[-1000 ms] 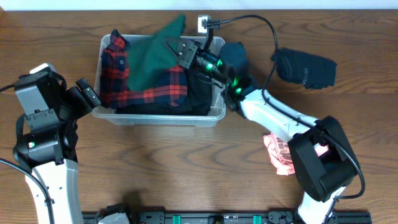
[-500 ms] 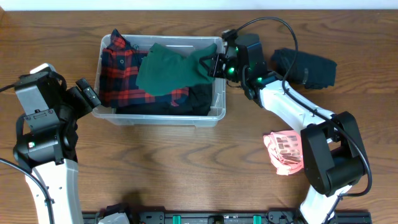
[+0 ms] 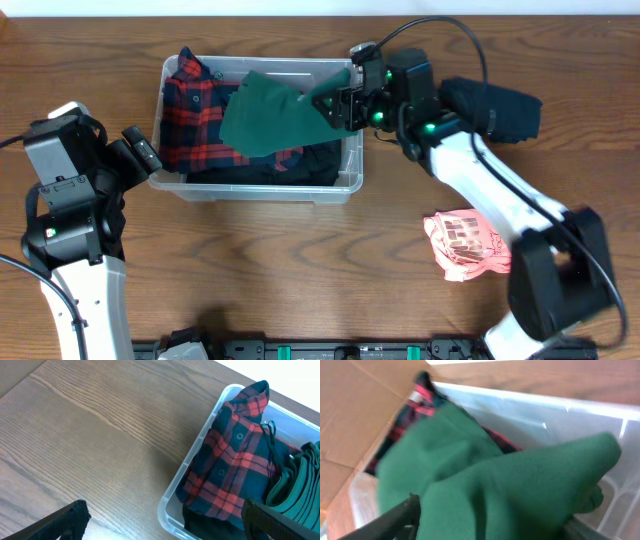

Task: Pack container
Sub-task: 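Lift the dark green garment and lower it into the bin, then press the green garment down, then move the right gripper to the navy garment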

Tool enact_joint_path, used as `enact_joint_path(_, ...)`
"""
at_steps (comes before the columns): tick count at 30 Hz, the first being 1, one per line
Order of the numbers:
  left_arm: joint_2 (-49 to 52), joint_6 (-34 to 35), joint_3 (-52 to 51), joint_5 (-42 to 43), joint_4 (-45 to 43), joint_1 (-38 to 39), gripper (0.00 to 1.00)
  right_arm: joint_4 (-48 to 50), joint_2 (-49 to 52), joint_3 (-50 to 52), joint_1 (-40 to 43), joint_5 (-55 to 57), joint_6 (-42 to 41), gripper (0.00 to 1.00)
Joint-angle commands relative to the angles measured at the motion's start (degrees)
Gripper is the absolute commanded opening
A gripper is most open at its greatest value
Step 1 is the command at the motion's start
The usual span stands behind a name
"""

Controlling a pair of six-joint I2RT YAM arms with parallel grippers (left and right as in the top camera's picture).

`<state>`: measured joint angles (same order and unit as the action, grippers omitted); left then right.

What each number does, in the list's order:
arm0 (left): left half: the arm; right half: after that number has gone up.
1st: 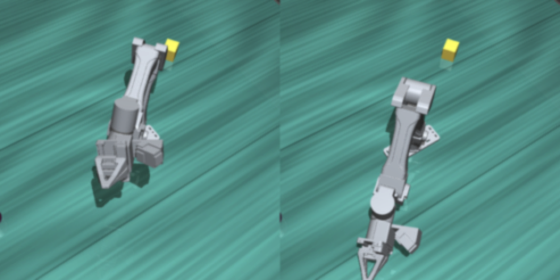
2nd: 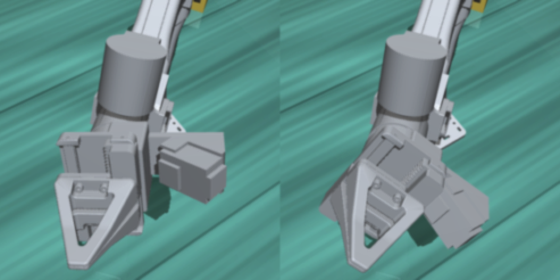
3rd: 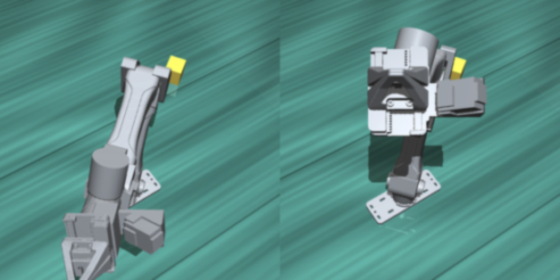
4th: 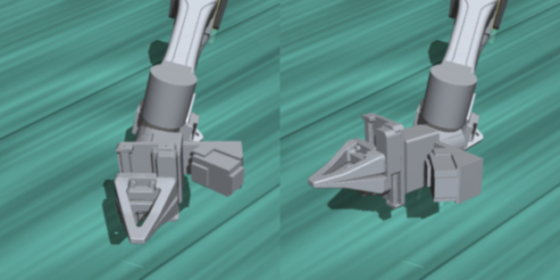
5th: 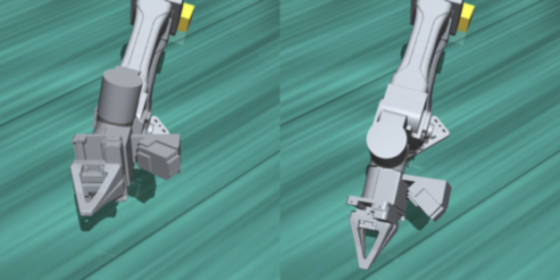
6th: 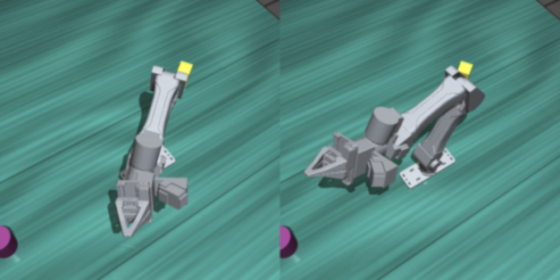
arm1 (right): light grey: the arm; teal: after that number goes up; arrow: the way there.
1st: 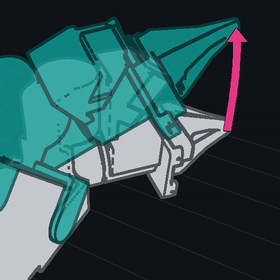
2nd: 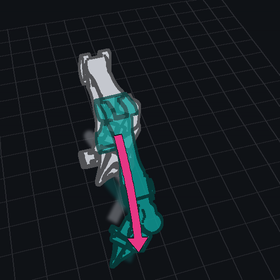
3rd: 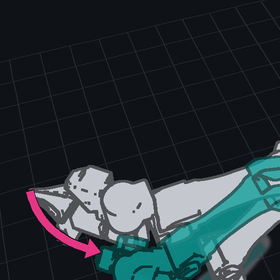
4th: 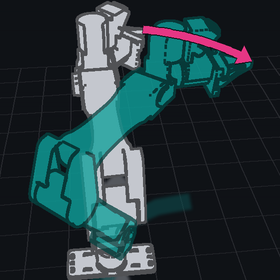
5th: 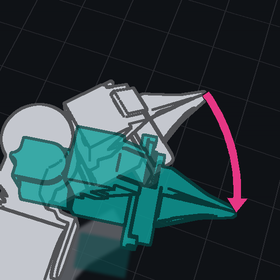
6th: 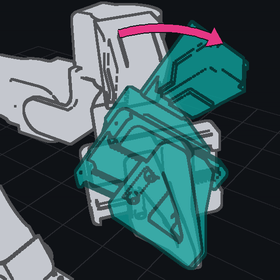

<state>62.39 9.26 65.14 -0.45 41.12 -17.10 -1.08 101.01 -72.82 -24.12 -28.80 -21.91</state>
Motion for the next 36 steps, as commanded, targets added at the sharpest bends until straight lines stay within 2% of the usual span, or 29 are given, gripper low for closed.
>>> enact_joint_path(1, 0.09, 0.92, -0.15, -0.68, 0.04, -0.24, 0.98, 0.42, -7.93, -0.37, -0.07, 0.09, 2.43, 0.58)
enact_joint_path(2, 0.09, 0.92, -0.15, -0.68, 0.04, -0.24, 0.98, 0.55, -8.96, -0.37, -0.26, 0.09, 2.32, 0.53)
enact_joint_path(4, 0.09, 0.92, -0.15, -0.68, 0.04, -0.24, 0.98, 1.07, -10.45, -0.39, -1.68, 0.15, 2.25, 0.37)
enact_joint_path(5, 0.09, 0.92, -0.15, -0.68, 0.04, -0.22, 0.98, 1.07, -10.64, -0.37, -2.45, 0.5, 2.27, 0.35)
enact_joint_path(10, 0.09, 0.92, -0.15, -0.68, 0.02, -0.24, 0.98, -0.24, -9.99, -0.37, -7.02, 11.43, 4.2, 0.35)
enact_joint_path(15, 0.09, 0.92, -0.15, -0.68, 0.04, -0.24, 0.98, 5.81, -7.06, -0.37, -10.88, 10.84, 5.92, 0.33)
enact_joint_path(19, 0.09, 0.92, -0.15, -0.68, 0.02, -0.24, 0.98, 11.43, -0.28, -0.37, -14.03, 12.24, 5.88, 0.29)
enact_joint_path(23, 0.09, 0.92, -0.15, -0.68, 0.02, -0.22, 0.98, 16.35, 9.86, -0.37, -15.32, 18.47, 5.64, 0.27)
enact_joint_path(29, 0.09, 0.92, -0.15, -0.68, 0.02, -0.24, 0.98, 17.97, 19.5, -0.48, -14.34, 10.25, -0.63, 0.24)
enact_joint_path(32, 0.09, 0.92, -0.15, -0.68, 0.02, -0.24, 0.98, 17.99, 18.82, -0.66, -14.01, 6.03, -0.76, 0.24)
enact_joint_path(36, 0.09, 0.92, -0.15, -0.68, 0.02, -0.22, 0.98, 16.68, 12.46, -0.87, -13.29, 4.33, -0.72, 0.28)
